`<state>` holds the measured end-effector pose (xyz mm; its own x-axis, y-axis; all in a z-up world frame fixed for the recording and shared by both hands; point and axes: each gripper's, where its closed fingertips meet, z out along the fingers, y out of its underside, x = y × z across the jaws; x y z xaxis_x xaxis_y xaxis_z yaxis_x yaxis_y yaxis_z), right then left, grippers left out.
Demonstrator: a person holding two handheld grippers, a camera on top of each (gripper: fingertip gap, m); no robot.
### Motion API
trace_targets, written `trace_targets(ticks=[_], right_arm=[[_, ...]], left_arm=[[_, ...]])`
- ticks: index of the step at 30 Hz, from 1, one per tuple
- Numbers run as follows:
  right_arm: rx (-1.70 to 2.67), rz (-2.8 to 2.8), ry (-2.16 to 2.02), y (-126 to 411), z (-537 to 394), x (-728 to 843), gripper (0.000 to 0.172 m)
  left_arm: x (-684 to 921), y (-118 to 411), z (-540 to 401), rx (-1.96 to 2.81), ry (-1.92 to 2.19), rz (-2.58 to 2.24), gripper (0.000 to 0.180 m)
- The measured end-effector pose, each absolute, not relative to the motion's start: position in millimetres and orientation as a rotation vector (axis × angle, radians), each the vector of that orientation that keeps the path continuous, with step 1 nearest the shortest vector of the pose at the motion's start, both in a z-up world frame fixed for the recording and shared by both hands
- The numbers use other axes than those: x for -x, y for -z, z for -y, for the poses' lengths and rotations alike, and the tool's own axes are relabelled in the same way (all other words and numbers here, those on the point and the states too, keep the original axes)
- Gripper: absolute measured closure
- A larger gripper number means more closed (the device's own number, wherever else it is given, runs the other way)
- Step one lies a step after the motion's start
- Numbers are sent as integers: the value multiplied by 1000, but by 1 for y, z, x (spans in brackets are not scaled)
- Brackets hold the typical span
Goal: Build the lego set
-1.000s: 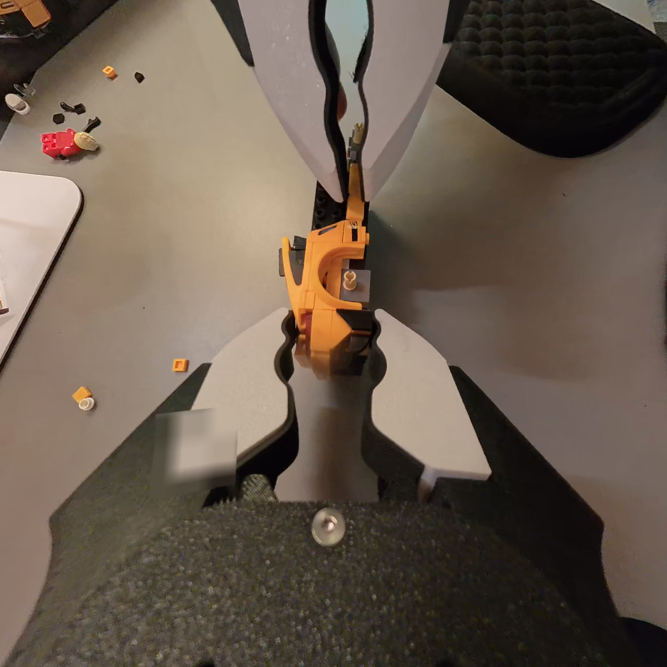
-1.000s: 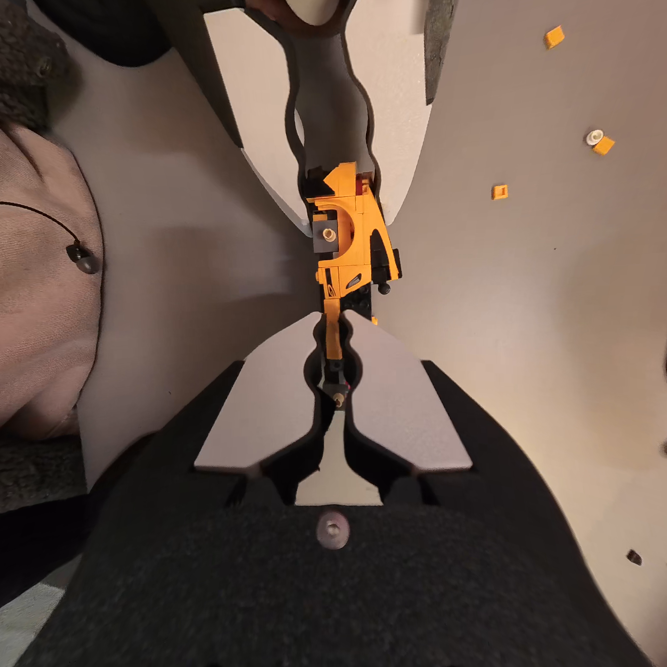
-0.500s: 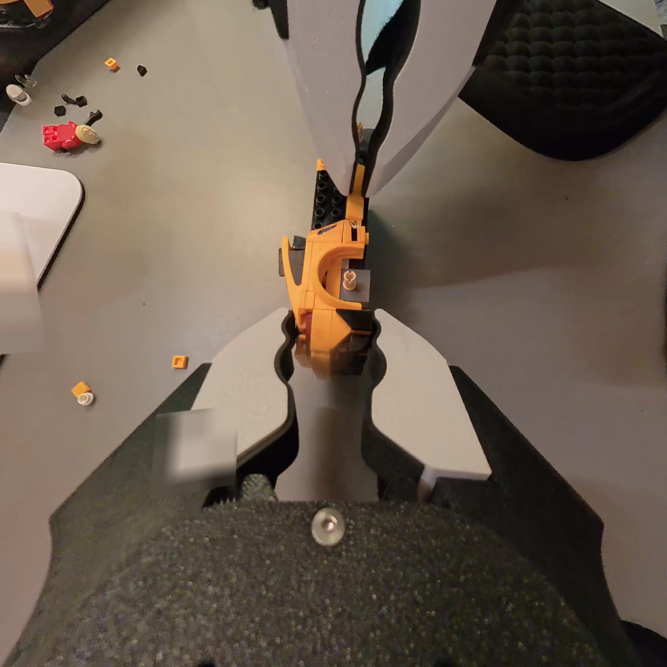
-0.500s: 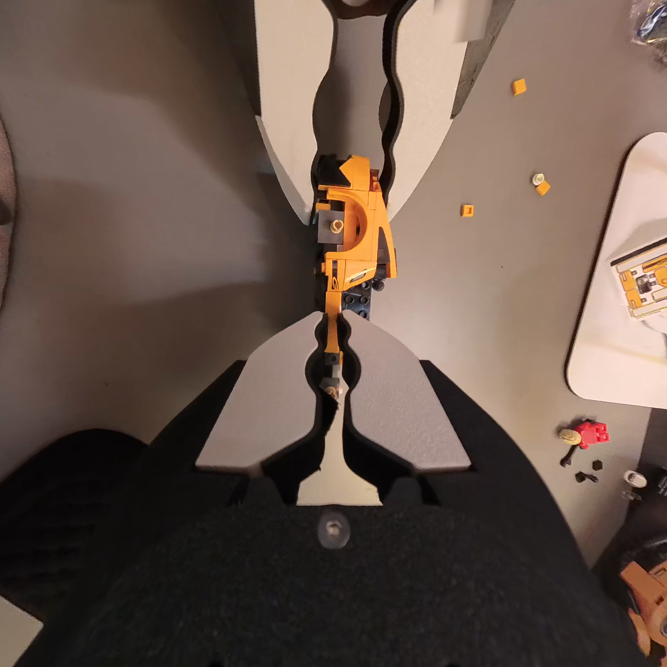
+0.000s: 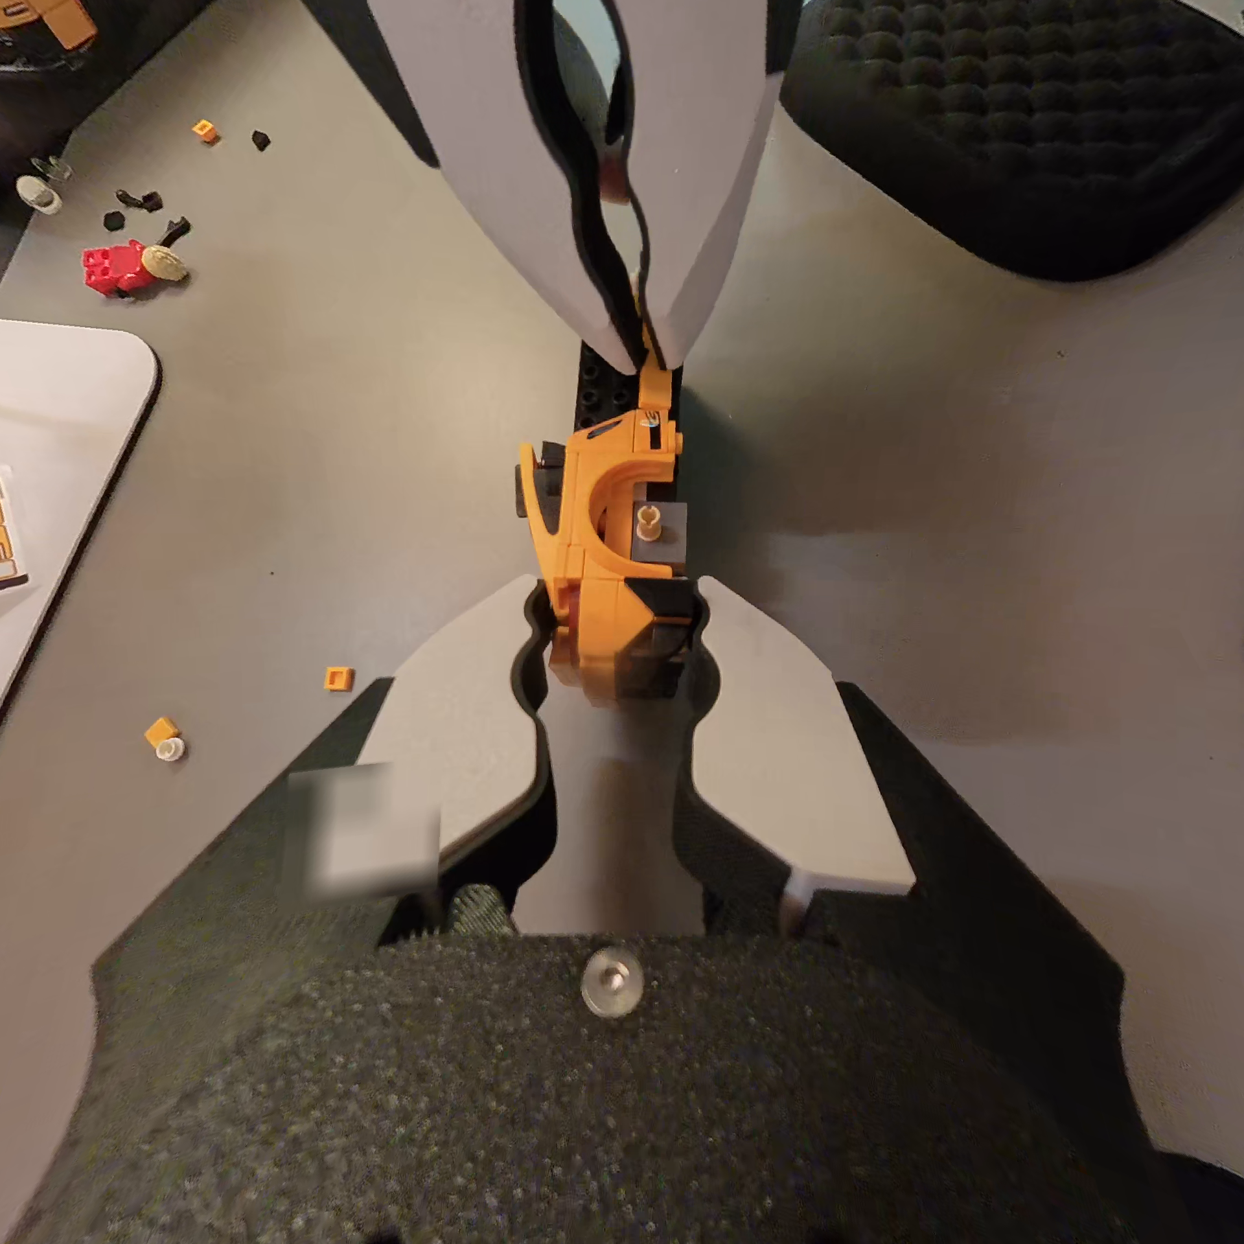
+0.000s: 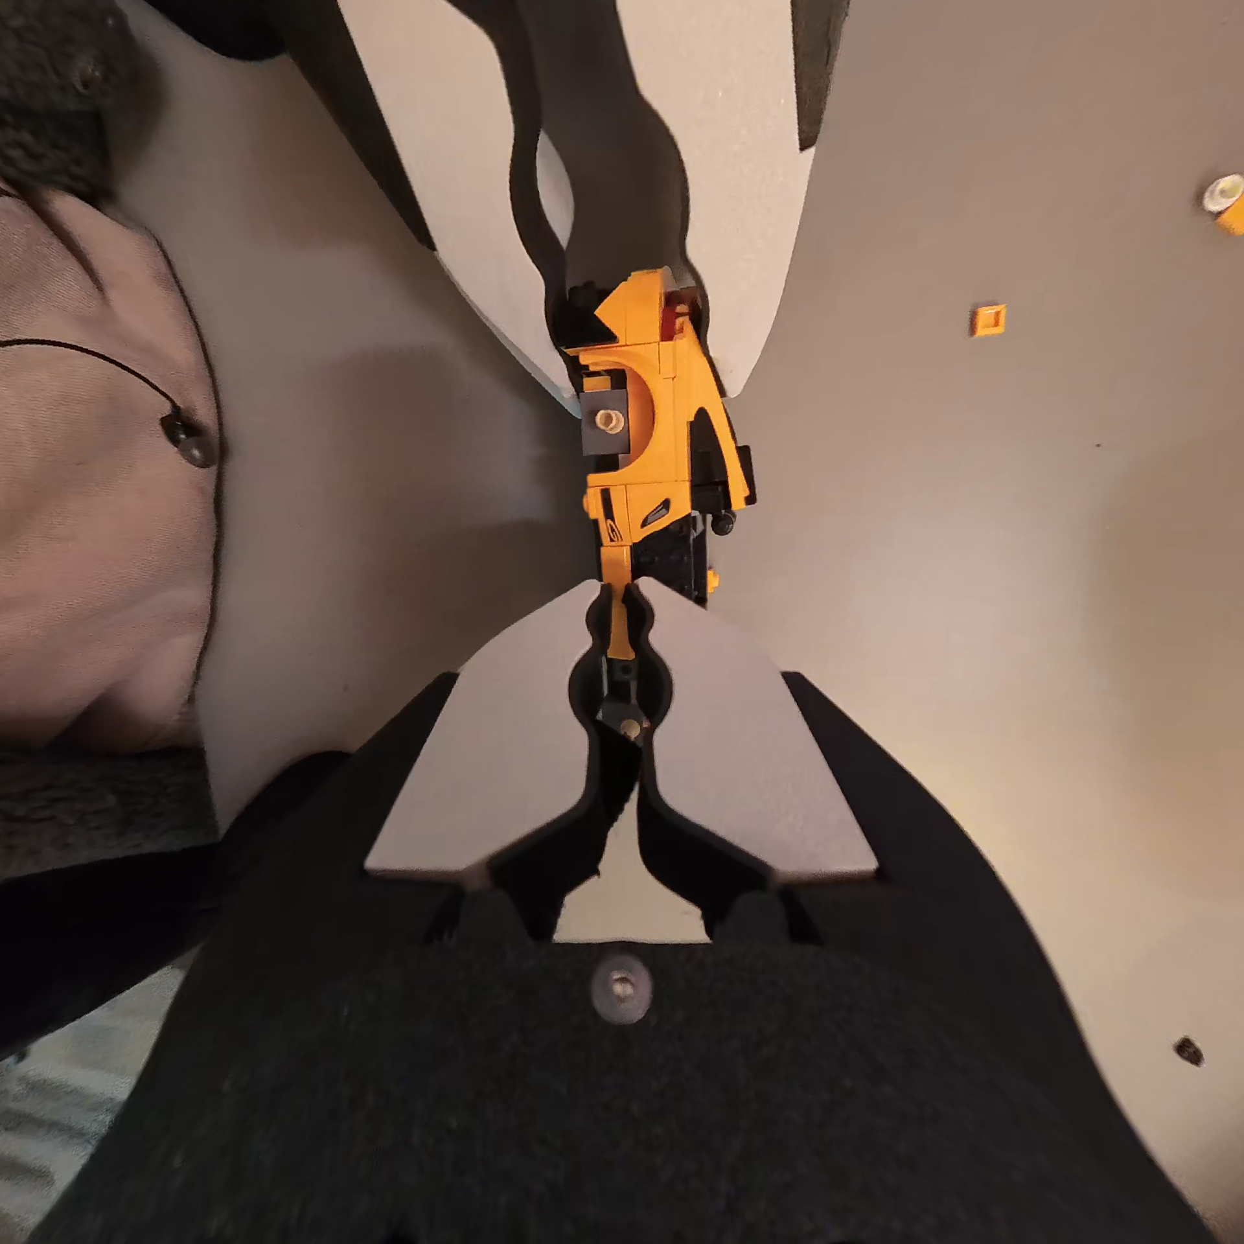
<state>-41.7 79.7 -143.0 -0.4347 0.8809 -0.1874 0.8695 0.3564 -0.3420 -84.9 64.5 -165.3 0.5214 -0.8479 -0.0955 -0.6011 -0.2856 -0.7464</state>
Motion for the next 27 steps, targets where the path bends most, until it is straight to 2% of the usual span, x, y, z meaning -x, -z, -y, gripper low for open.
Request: trace_targets(ticks=[14,27], right_arm=[[1902,2683,-485,144,-80,42,169],[1647,2539,-586,137,-78,48,172]], left_arm=[[85,166,-64,2012,399,-1178,142],[84,165,-65,2018,417,-1160,142]])
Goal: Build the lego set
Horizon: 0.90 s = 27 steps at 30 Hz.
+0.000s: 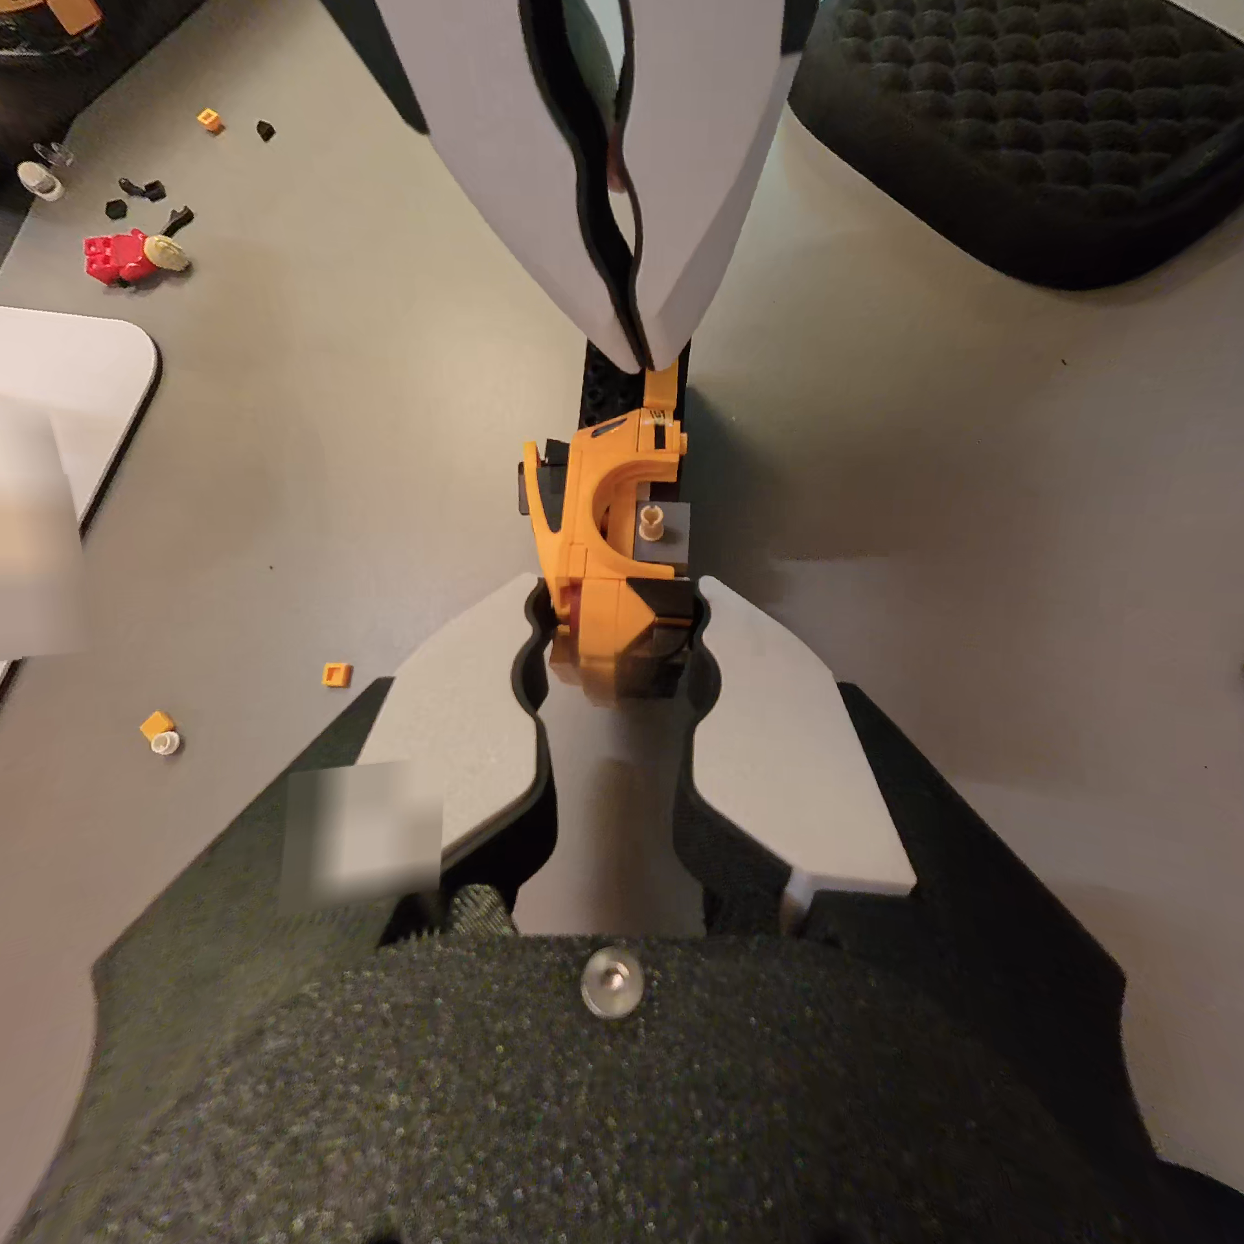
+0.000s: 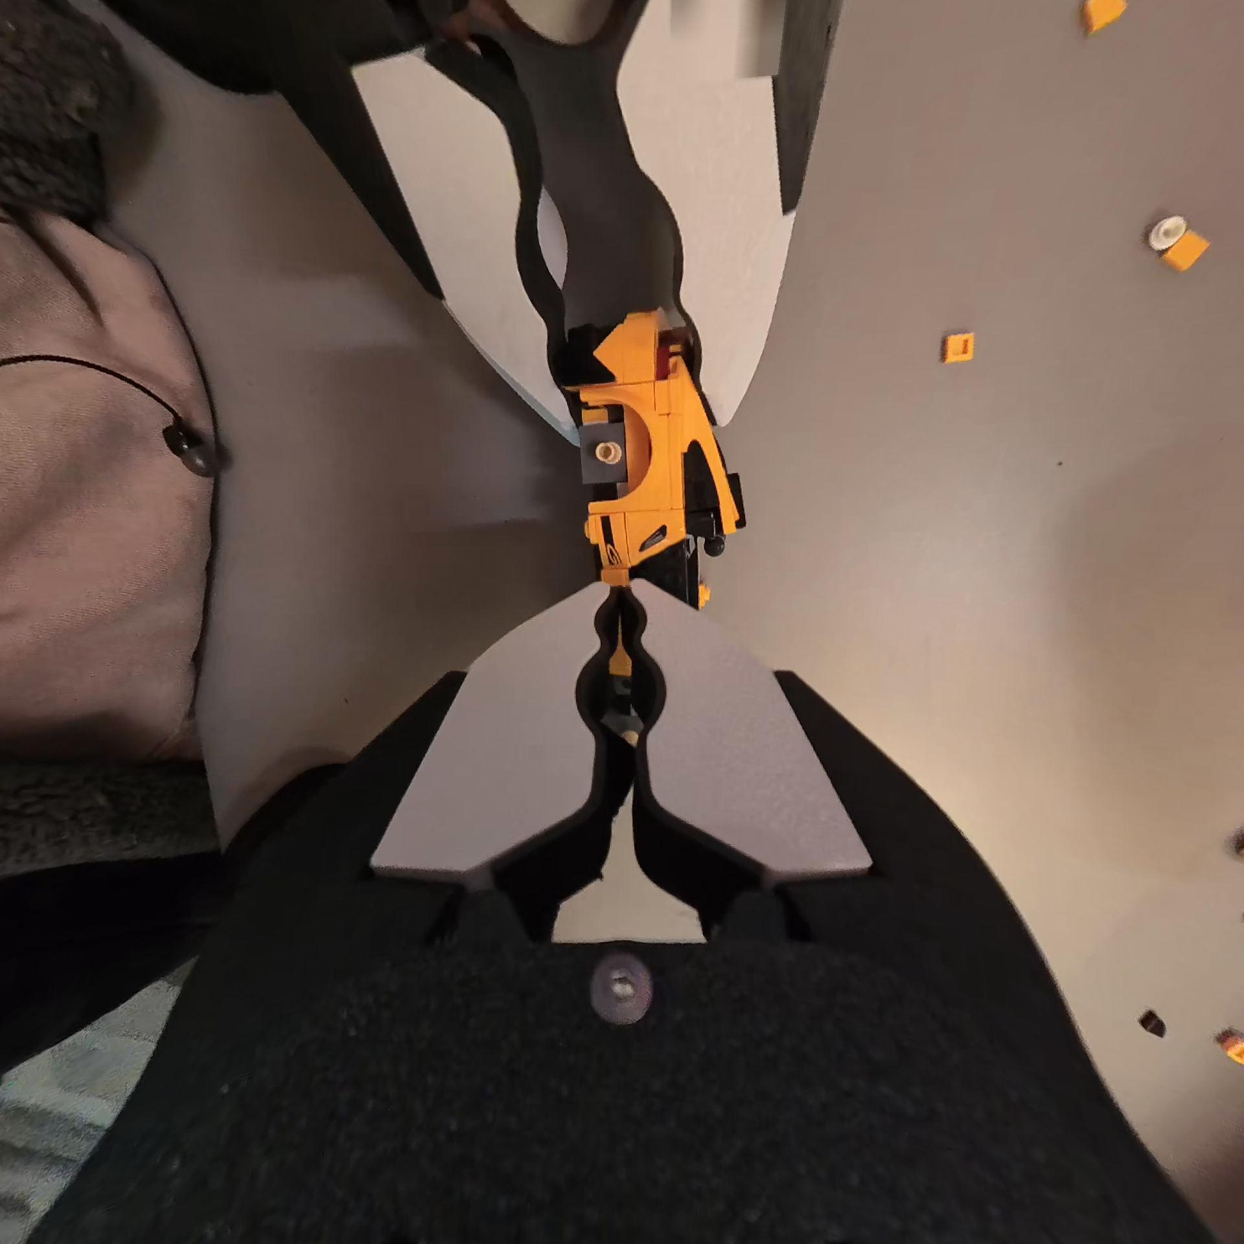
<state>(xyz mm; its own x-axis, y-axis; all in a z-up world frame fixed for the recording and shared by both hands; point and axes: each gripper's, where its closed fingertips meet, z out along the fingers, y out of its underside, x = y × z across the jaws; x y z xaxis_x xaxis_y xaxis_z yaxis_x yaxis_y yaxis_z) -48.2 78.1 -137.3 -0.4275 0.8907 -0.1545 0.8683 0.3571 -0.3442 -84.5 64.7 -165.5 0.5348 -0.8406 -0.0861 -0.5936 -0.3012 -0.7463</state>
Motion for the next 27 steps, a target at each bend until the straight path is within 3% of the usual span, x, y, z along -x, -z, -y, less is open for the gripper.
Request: trace_targets(ticks=[16,20,27], right_arm=[[1733,2533,-542,148,-86,50,172],[1576,2597,-486,147,-84,49,172],[1572,2464,-658,128,-80,56,172]], left_arm=[[83,165,-64,2015,417,-1164,142],[83,166,-63,2027,412,-1160,142],[83,165,-65,2037,438,-1129,142]])
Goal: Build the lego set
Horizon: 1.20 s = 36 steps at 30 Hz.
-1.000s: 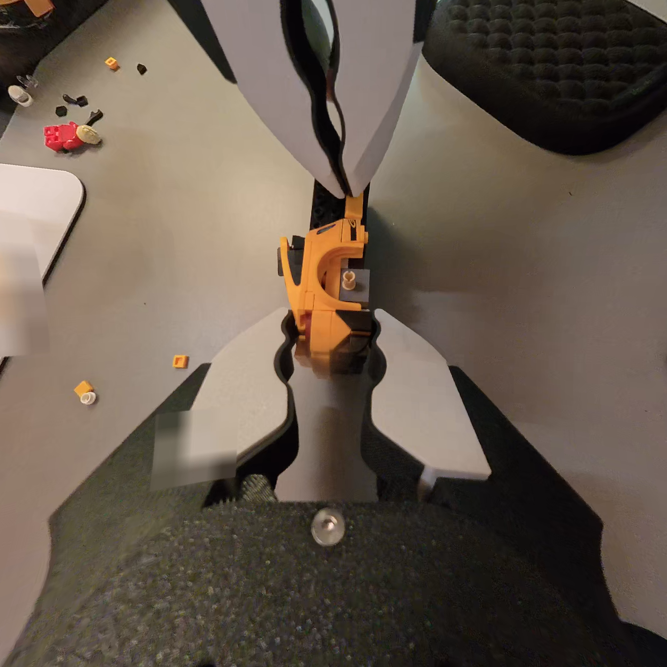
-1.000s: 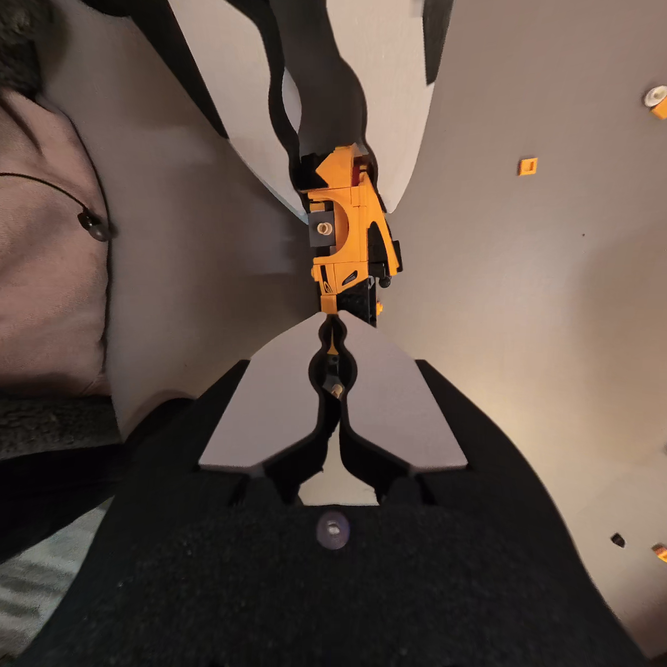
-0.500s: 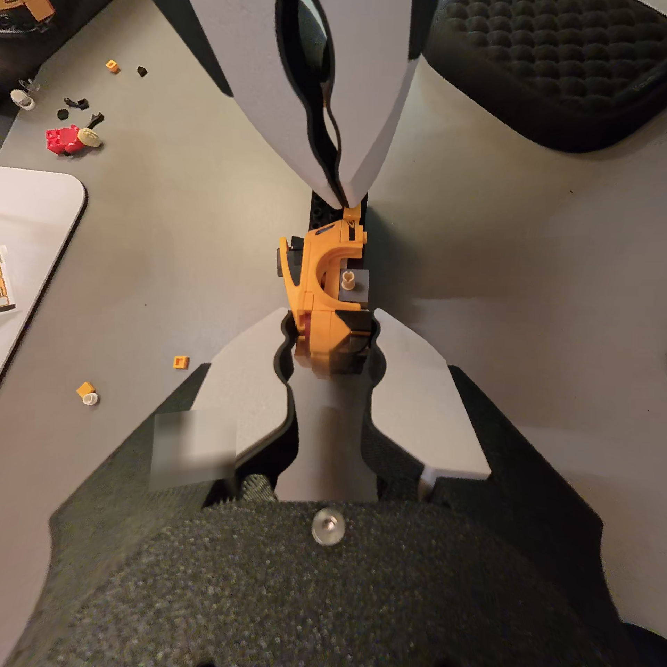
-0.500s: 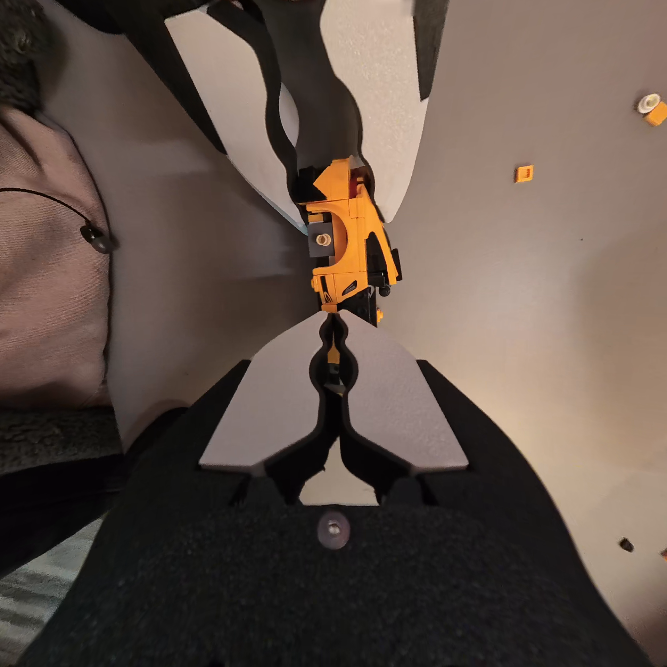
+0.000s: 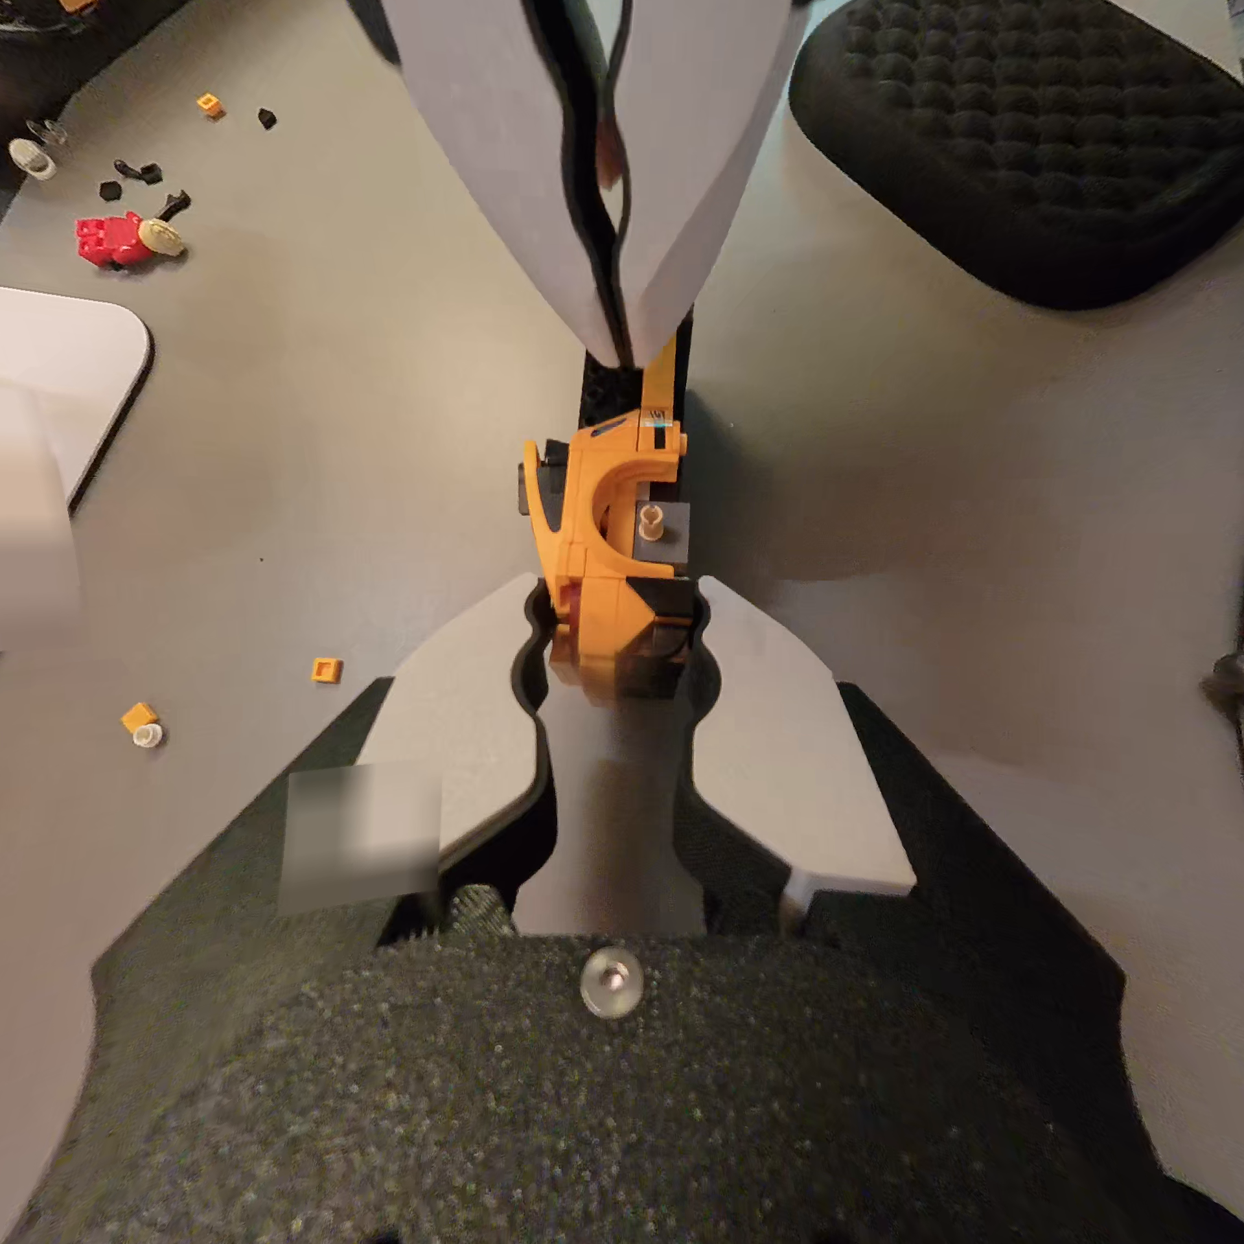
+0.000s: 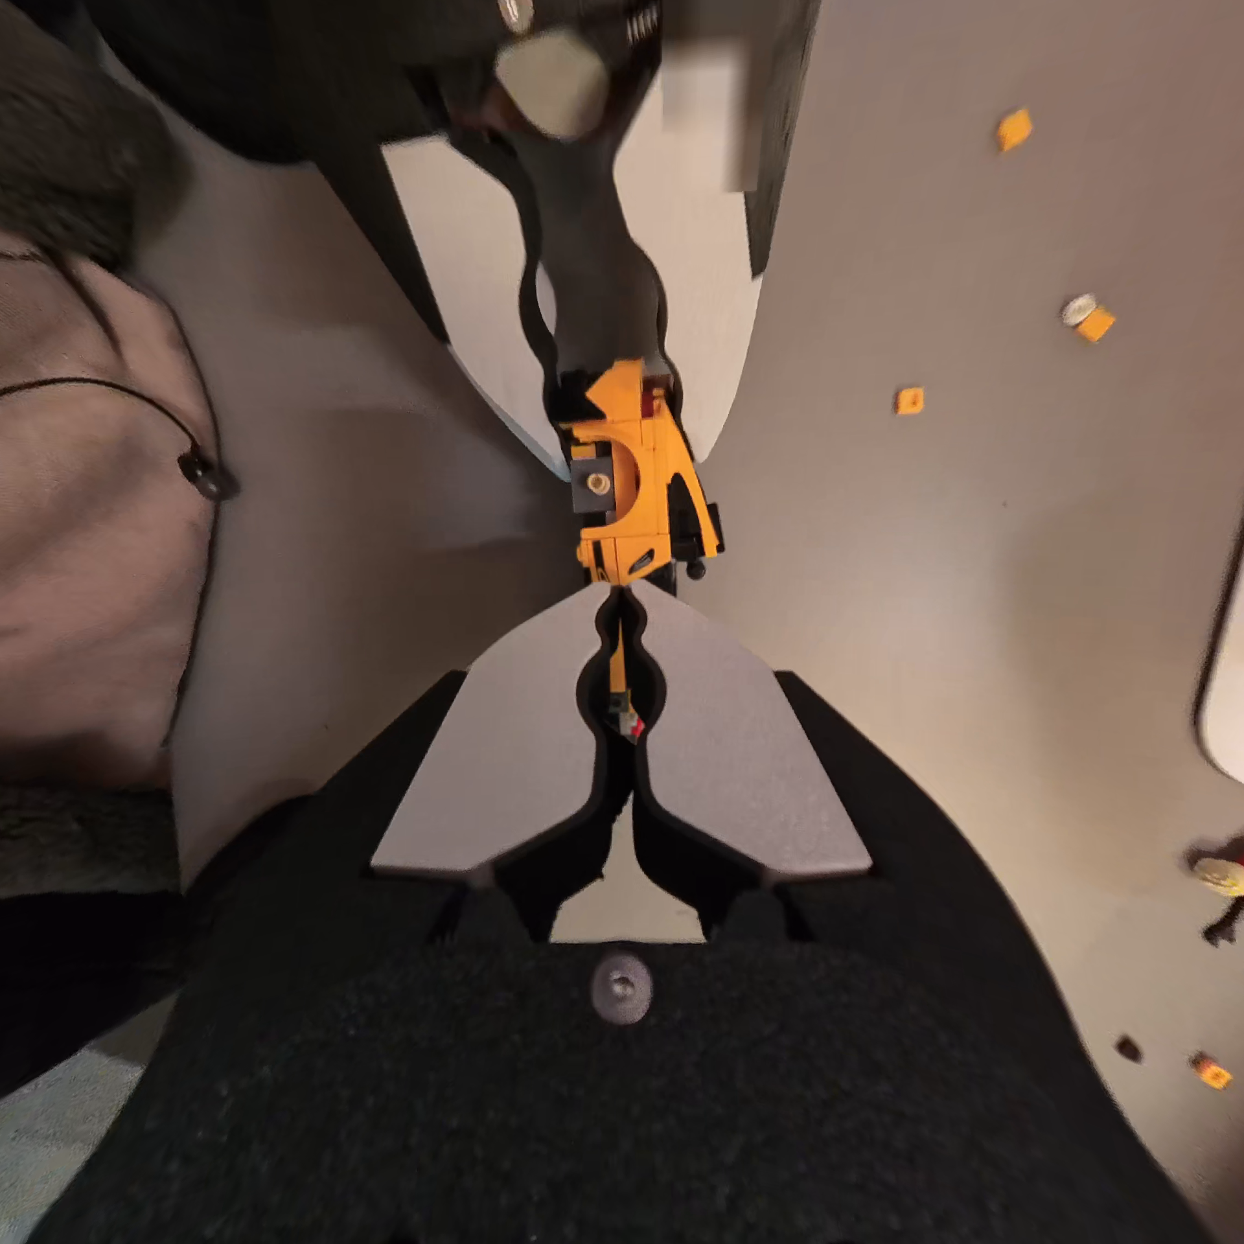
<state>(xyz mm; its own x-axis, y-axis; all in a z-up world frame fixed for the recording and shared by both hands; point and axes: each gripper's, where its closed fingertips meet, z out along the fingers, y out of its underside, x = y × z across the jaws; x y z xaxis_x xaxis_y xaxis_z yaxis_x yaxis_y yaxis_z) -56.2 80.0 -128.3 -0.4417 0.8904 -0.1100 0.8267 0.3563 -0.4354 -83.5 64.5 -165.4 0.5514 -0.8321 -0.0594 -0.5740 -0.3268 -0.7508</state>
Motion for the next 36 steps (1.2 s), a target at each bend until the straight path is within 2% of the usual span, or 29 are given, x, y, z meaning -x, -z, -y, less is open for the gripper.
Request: trace_targets(ticks=[2,6,17,36], right_arm=[[1464,2457,-585,125,-83,54,172],[1321,2473,-496,135,-74,44,158],[1239,2390,-349,142,-77,45,172],[1498,2368,-452,142,-76,44,169]], left_arm=[[83,165,-65,2036,436,-1128,142],[83,165,-65,2036,428,-1127,142],[82,166,-65,2042,423,-1120,142],[82,166,-64,1985,406,-1172,142]])
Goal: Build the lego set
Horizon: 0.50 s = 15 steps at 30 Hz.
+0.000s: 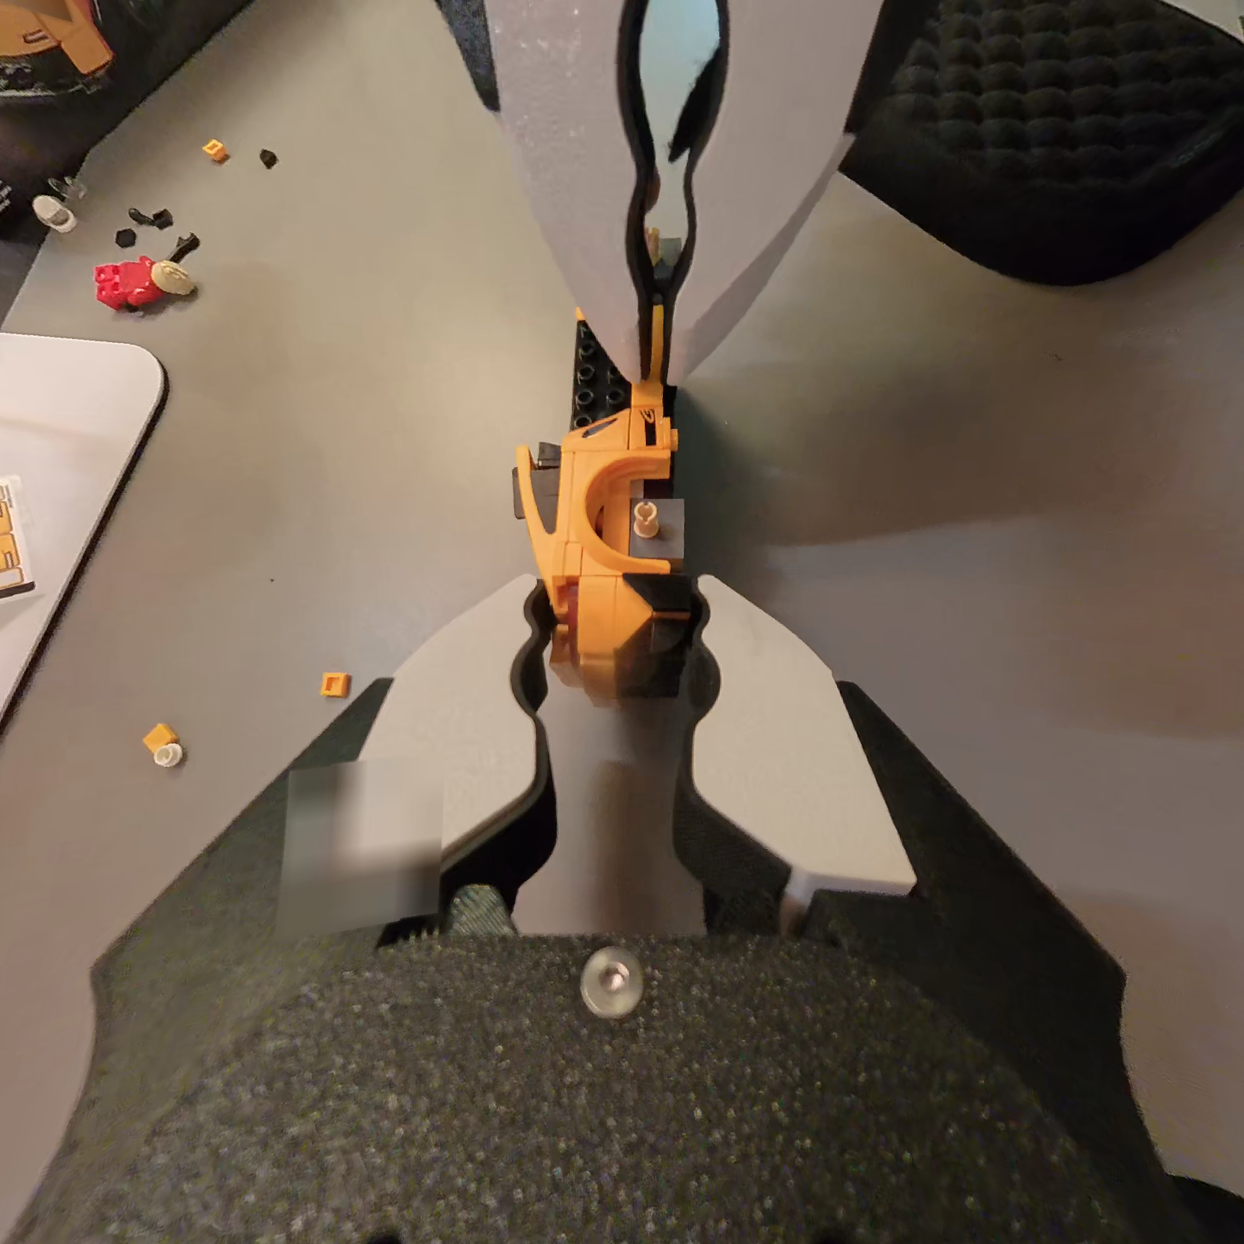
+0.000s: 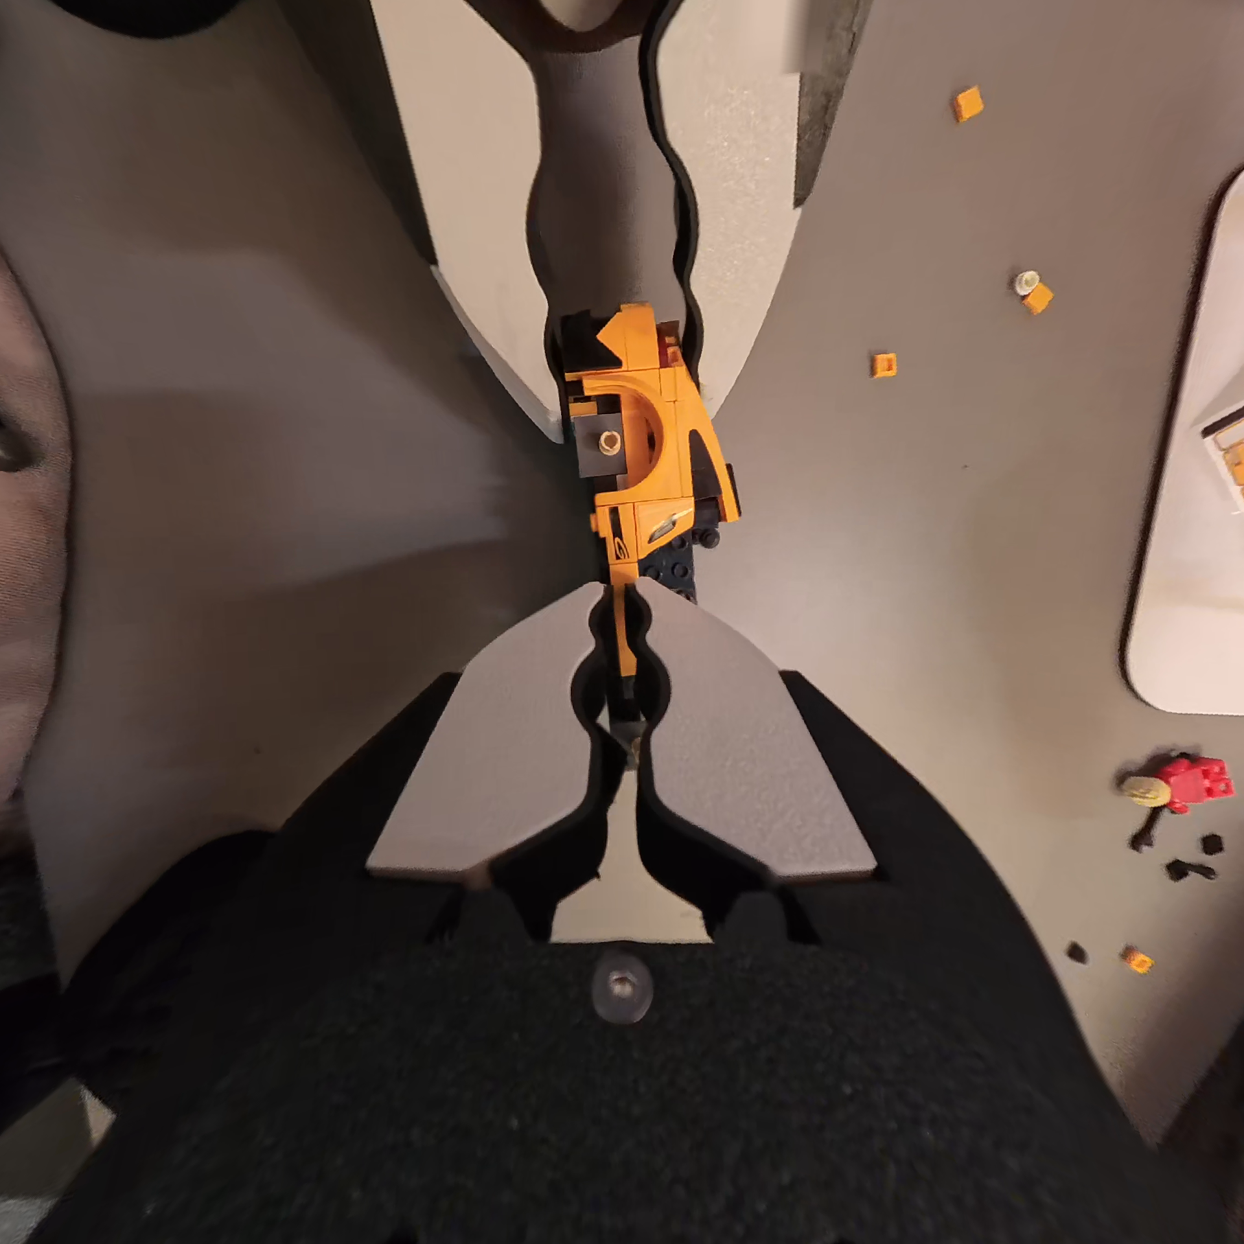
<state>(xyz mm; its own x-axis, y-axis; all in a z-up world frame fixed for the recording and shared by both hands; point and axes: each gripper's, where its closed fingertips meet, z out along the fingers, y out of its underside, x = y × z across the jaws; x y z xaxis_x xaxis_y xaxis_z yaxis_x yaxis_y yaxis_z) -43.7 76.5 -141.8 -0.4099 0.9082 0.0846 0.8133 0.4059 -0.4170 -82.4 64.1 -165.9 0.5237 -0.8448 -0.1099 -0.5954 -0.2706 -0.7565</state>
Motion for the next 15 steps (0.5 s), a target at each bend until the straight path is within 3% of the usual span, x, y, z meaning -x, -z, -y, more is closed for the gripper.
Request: trace_targets(ticks=[7,15], right_arm=[[1512,2227,-690,134,-71,46,165],[1321,1494,-1011,59,-127,55,161]], left_arm=[[85,164,-65,1915,470,-1186,142],[89,163,-66,1874,524,-1178,138]])
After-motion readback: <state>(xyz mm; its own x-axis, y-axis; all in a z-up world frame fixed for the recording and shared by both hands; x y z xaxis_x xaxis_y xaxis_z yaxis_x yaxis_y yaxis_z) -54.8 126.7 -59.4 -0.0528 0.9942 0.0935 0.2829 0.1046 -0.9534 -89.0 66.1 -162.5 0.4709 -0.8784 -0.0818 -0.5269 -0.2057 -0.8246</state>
